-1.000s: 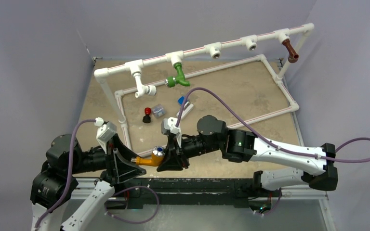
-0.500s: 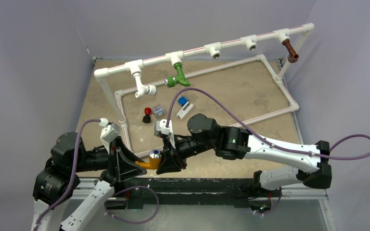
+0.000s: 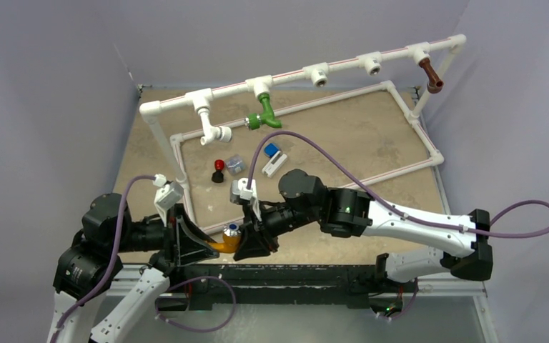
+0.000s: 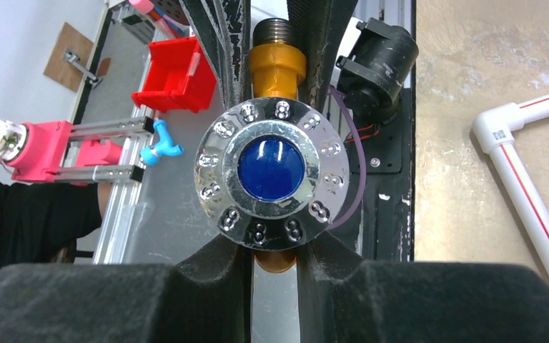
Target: Install the water faucets
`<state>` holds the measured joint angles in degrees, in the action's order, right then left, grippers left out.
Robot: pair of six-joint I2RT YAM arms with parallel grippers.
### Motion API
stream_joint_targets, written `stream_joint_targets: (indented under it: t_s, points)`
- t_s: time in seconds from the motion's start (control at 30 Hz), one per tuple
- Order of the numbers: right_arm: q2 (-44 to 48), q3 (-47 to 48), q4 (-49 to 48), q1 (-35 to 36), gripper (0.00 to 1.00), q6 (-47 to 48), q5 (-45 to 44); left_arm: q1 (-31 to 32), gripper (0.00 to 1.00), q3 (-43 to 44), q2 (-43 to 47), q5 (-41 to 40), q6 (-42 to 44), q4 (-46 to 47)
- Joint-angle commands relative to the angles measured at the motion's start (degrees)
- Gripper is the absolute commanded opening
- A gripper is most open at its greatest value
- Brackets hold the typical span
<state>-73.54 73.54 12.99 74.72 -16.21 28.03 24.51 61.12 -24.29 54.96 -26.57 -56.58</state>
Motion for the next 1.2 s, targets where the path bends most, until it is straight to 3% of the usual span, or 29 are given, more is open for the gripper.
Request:
stream_joint_targets:
  t_s: [0.0, 0.13, 0.3, 0.43, 0.87, 1.17]
  points:
    - [2.77, -1.99, -7.63, -0.28, 0.12, -2.49, -0.97, 0.36, 0.0, -0.15, -0.1, 2.87, -2.85, 3.87]
    - [4.62, -5.46, -12.6, -0.27, 0.31, -3.66, -1.65, 0.36, 0.0, -0.47, 0.68, 2.82, -6.16, 6.69]
    - [5.12, -7.89, -16.95, -0.27, 0.42, -3.04, -2.78, 0.4, 0.0, -2.27, 2.41, 1.79, -11.94, 11.15]
    - [6.16, -10.61, -20.87, -0.27, 0.58, -4.71, -3.12, 0.36, 0.0, -4.02, 4.07, -0.46, -15.35, 12.77]
    - [15.6, -25.88, -45.45, -0.32, 0.63, -19.69, -10.9, 0.34, 0.0, -7.35, 7.61, -6.19, -22.08, 16.78]
    - [13.25, -24.41, -46.44, -0.27, 0.63, -20.45, -12.49, 0.36, 0.0, -7.7, 8.02, -7.68, -23.99, 18.43]
